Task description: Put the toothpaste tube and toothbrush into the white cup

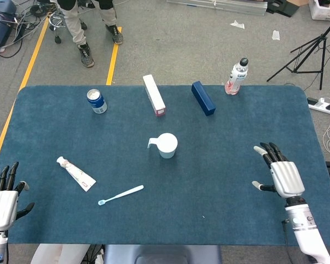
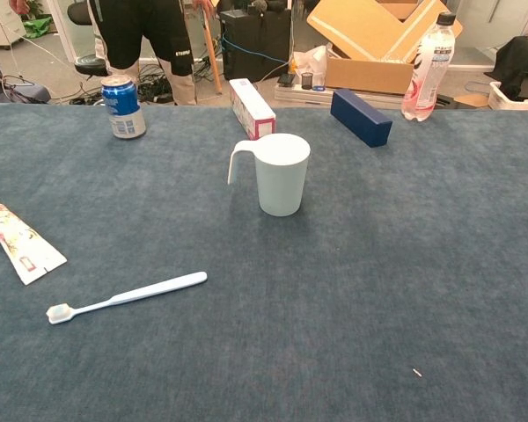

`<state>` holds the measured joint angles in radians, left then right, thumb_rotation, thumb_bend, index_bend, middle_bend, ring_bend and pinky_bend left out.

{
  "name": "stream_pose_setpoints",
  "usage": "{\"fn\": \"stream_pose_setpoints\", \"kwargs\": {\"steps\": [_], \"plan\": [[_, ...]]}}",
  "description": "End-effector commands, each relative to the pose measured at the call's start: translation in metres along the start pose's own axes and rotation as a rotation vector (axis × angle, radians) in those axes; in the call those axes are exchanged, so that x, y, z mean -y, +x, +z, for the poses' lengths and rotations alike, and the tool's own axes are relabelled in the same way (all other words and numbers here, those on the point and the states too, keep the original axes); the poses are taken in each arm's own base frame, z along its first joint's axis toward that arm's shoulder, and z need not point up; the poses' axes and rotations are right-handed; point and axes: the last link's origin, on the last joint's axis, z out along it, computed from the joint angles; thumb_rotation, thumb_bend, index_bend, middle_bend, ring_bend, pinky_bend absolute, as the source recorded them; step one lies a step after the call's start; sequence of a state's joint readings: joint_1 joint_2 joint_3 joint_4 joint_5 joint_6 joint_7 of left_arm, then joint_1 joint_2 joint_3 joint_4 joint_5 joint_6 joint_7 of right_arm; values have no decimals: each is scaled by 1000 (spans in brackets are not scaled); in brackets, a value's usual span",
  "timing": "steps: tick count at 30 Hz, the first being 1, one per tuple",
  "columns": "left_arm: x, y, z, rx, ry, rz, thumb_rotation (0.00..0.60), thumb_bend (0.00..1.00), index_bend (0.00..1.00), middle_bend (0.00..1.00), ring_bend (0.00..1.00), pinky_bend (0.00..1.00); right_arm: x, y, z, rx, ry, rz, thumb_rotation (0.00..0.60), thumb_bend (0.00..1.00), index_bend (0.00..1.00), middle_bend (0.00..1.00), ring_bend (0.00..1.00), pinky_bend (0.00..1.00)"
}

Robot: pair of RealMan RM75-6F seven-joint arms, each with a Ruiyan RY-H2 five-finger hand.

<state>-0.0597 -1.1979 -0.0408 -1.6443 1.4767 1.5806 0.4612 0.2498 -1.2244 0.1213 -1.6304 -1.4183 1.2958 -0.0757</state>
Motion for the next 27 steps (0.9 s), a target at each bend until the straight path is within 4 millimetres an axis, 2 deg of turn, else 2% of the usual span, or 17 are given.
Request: {"fn": "stream_pose_setpoints", "kwargs": {"steps": [1, 9, 17, 27], "plan": [[0, 1, -1, -1, 0, 5, 600, 19, 472, 45, 0, 0, 23, -1, 21, 21, 71, 29, 600, 0, 177, 128, 15, 329], [2, 5, -1, -4, 10, 11, 600, 18, 472, 46, 0, 0, 56, -9, 68, 86, 136, 31, 600, 0, 176, 122, 15, 329], [8, 9, -1, -14, 33, 19, 600, 19, 472, 46, 0, 0, 82, -30, 116, 142, 157, 81, 600, 0, 158, 99, 6, 330], [18, 14, -3, -31, 88, 31, 600, 19, 472, 46, 0, 0, 116, -55, 158, 204, 231, 146, 600, 0, 129, 97, 6, 329]]}}
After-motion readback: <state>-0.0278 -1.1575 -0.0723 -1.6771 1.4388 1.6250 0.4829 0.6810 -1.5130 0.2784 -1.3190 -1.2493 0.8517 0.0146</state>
